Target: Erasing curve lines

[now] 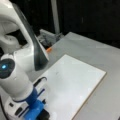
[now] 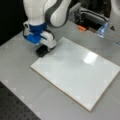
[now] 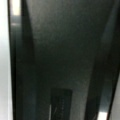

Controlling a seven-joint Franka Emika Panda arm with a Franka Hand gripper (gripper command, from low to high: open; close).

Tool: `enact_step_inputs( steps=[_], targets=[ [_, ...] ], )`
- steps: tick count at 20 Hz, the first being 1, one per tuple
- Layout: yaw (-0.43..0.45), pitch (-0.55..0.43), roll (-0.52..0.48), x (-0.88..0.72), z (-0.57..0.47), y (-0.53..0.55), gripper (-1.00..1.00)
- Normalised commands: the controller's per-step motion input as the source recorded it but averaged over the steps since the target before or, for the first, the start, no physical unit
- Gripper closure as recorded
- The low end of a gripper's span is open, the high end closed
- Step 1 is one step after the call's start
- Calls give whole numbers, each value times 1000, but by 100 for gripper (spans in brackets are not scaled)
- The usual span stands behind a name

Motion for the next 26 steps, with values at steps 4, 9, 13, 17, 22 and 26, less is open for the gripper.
enact_step_inputs(
  steps=[4, 9, 13, 17, 22, 26],
  targets=[
    [-118, 42, -66, -144, 317, 67, -100],
    [-58, 96, -145, -134, 258, 156, -100],
    [18, 118, -166, -98, 152, 250, -100],
    [24, 135, -149, -82, 131, 385, -100],
    [-44, 86, -122, -78, 114, 563, -100],
    [-89, 21, -106, -73, 9, 574, -100]
  ],
)
